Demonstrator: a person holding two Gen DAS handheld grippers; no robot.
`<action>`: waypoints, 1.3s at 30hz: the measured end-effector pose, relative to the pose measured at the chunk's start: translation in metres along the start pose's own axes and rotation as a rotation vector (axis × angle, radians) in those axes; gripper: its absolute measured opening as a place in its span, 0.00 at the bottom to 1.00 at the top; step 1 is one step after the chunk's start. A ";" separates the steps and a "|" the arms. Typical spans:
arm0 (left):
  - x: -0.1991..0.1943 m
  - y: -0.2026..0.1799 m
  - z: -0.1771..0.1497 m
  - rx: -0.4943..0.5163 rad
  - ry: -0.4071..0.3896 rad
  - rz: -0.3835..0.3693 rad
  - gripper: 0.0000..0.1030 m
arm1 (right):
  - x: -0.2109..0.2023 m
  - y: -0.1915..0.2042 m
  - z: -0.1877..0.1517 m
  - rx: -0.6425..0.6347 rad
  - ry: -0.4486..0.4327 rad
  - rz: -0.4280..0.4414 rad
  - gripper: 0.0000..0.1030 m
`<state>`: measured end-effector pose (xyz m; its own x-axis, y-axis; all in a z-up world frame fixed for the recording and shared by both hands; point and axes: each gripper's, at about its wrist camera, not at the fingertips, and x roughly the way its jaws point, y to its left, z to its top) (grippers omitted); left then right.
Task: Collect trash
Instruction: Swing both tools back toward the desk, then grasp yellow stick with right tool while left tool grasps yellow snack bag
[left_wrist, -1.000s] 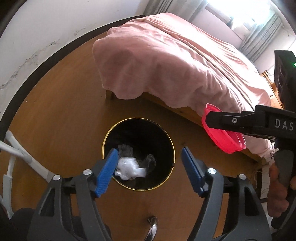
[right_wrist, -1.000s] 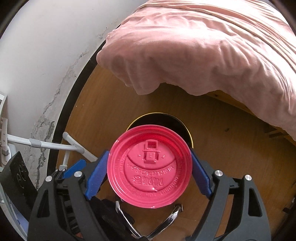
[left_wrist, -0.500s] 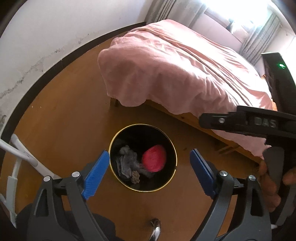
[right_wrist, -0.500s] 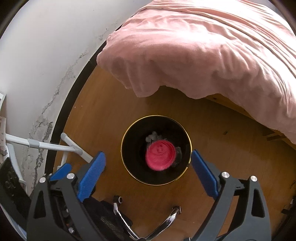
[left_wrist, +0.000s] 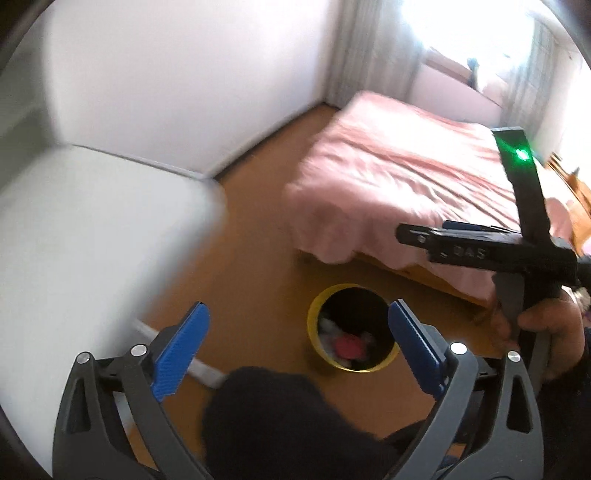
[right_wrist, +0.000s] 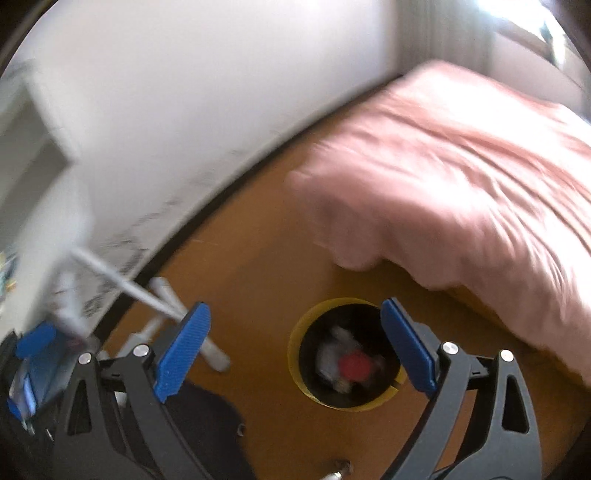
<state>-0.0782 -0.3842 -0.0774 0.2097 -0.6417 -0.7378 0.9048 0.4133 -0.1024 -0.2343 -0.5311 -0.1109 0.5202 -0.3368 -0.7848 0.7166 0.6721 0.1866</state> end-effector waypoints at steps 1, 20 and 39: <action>-0.024 0.024 -0.003 -0.025 -0.023 0.051 0.93 | -0.005 0.024 0.003 -0.048 -0.009 0.049 0.88; -0.242 0.299 -0.180 -0.611 -0.040 0.643 0.93 | 0.045 0.412 0.010 -0.800 0.125 0.503 0.87; -0.190 0.365 -0.036 -0.281 -0.002 0.614 0.93 | 0.060 0.432 0.014 -0.856 0.142 0.545 0.13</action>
<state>0.1988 -0.0879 0.0015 0.6558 -0.2378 -0.7165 0.4906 0.8556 0.1651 0.1129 -0.2700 -0.0694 0.5762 0.1987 -0.7928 -0.2020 0.9745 0.0975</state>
